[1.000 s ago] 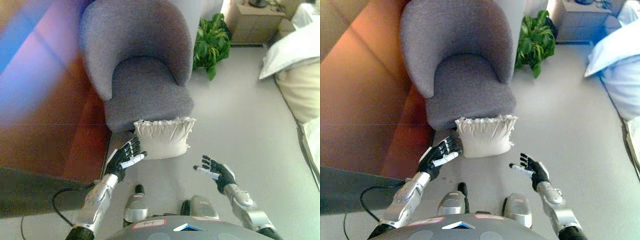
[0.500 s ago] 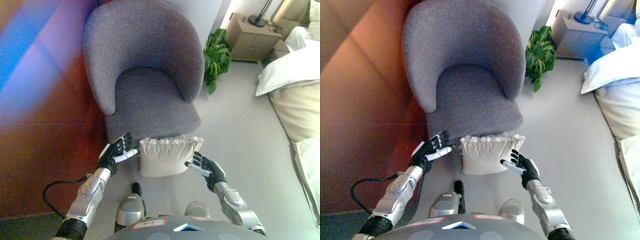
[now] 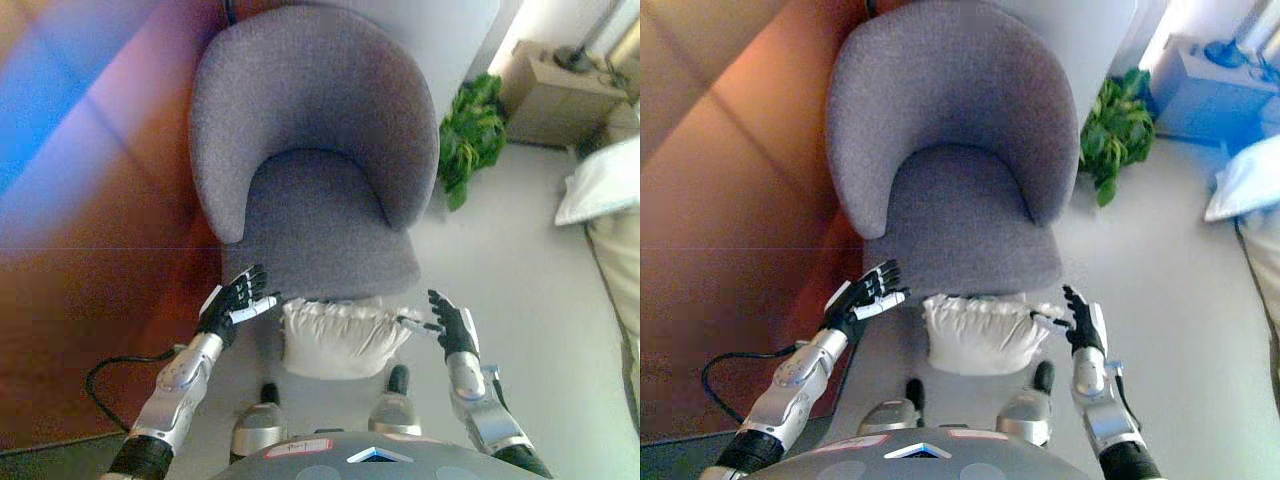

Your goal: Pick up the pillow and put it on the sofa.

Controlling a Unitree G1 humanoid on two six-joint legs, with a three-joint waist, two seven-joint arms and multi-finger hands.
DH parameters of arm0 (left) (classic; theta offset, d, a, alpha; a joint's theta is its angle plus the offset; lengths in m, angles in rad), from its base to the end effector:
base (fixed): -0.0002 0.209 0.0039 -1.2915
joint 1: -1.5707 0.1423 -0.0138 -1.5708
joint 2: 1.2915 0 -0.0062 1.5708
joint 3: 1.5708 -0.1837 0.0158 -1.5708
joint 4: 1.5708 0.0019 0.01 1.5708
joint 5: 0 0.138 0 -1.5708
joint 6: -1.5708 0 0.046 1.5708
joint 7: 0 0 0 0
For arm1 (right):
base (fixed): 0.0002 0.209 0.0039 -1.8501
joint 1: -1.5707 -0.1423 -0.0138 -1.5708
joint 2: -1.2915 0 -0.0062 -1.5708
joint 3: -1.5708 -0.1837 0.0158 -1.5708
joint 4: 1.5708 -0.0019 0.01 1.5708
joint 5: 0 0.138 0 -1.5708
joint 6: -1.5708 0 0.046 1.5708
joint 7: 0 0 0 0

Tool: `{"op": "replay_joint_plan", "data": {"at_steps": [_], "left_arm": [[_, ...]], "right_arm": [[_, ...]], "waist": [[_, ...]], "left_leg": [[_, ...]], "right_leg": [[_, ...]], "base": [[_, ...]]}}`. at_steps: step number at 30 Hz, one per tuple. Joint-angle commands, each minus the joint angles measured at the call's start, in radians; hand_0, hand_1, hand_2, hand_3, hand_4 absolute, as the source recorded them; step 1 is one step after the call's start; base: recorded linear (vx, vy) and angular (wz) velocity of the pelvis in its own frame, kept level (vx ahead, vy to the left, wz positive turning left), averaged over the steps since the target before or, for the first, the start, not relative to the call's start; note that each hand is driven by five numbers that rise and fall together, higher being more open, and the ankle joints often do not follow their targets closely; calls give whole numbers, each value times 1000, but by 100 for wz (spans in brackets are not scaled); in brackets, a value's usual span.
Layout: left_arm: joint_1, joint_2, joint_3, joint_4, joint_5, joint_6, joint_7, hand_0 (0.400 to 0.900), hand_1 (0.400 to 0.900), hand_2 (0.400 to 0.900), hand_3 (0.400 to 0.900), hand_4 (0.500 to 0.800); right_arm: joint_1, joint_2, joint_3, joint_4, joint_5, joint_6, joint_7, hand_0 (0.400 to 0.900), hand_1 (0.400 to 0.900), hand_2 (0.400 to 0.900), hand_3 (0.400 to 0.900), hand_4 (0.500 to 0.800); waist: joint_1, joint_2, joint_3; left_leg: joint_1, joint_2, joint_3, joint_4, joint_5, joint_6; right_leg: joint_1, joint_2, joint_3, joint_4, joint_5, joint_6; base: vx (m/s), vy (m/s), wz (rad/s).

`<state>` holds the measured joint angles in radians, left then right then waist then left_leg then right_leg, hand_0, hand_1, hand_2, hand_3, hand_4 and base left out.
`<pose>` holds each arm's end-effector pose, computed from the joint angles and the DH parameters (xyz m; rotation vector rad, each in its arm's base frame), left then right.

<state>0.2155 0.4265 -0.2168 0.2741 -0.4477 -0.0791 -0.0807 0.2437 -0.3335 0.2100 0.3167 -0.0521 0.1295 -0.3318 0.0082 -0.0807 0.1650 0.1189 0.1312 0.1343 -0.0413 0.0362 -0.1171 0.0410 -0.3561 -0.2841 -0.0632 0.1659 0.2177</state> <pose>0.1321 0.2206 -0.0293 -0.0293 0.4659 -0.1004 0.1148 -0.2057 -0.0513 -0.5085 0.6410 -0.1910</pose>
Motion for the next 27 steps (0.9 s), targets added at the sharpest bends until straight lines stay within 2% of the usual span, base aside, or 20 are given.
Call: {"op": "replay_joint_plan", "data": {"at_steps": [1, 3, 5, 8, 10, 13, 14, 19, 23, 27], "left_arm": [[-11, 25, 66, -148, -57, -76, -8, 900, 900, 900, 900, 800], [14, 23, 78, -175, -53, -68, -51, 900, 900, 900, 900, 800], [22, 18, 74, -184, -59, -62, -70, 900, 900, 900, 900, 800], [3, 30, 62, -187, -63, -61, -104, 900, 900, 900, 900, 800], [-9, 40, 55, -190, -66, -69, -118, 900, 900, 900, 900, 800], [-52, 65, 48, -205, -83, -81, -132, 900, 900, 900, 900, 800], [-80, 86, 41, -214, -84, -99, -131, 900, 900, 900, 900, 800], [-164, 127, -3, -231, -89, -161, -91, 900, 900, 900, 900, 800], [-243, 136, -43, -237, -75, -218, -69, 900, 900, 900, 900, 800], [-328, 136, -73, -249, -67, -240, -12, 900, 900, 900, 900, 800]], "right_arm": [[-73, -78, -51, -107, -136, -3, -39, 900, 900, 900, 900, 800], [-67, -115, -63, -123, -219, 7, -32, 900, 900, 900, 900, 800], [-84, -147, -64, -108, -266, 22, -53, 900, 900, 900, 900, 800], [-97, -172, -59, -107, -359, 47, -78, 900, 900, 900, 900, 800], [-108, -183, -56, -113, -387, 62, -82, 900, 900, 900, 900, 800], [-150, -201, -44, -109, -419, 76, -82, 900, 900, 900, 900, 800], [-178, -210, -35, -104, -423, 80, -74, 900, 900, 900, 900, 800], [-295, -226, 12, -59, -382, 117, -41, 900, 900, 900, 900, 800], [-380, -234, 14, -12, -336, 122, -68, 900, 900, 900, 900, 800], [-494, -260, 13, 34, -281, 142, -73, 900, 900, 900, 900, 800]], "waist": [[17, 4, -22], [23, 15, -28], [32, 29, -26], [24, 43, 2], [22, 47, 23], [27, 50, 80], [30, 47, 120], [38, 53, 238], [42, 76, 300], [46, 97, 346]], "left_leg": [[27, 82, 34, 127, -146, 36], [36, 108, 63, 109, -100, 18], [21, 129, 98, 101, -58, 0], [11, 147, 154, 98, -60, -11], [-11, 150, 144, 114, -68, -10], [-99, 160, 92, 200, -96, 0], [-149, 164, 62, 246, -107, 1], [-369, 180, -31, 442, -144, -1], [-542, 170, -72, 541, -154, -4], [-706, 176, -101, 639, -172, -10]], "right_leg": [[-67, -53, -22, 6, 125, 31], [-43, -32, -53, -4, 110, 24], [-23, -22, -94, -9, 97, 15], [-36, -38, -139, 41, 84, 12], [-73, -53, -136, 92, 74, 12], [-188, -102, -96, 236, 46, 8], [-229, -128, -78, 277, 34, 8], [-395, -190, 6, 406, -4, 9], [-550, -208, 72, 511, -33, 5], [-711, -203, 139, 626, -79, 2]], "base": [[239, -126, 29], [225, -123, 37], [174, -100, 55], [79, -42, 71], [-14, -16, 59], [-110, -38, 38], [-157, -77, 26], [-174, -38, 10], [-177, 44, 11], [-166, 91, -1]]}}
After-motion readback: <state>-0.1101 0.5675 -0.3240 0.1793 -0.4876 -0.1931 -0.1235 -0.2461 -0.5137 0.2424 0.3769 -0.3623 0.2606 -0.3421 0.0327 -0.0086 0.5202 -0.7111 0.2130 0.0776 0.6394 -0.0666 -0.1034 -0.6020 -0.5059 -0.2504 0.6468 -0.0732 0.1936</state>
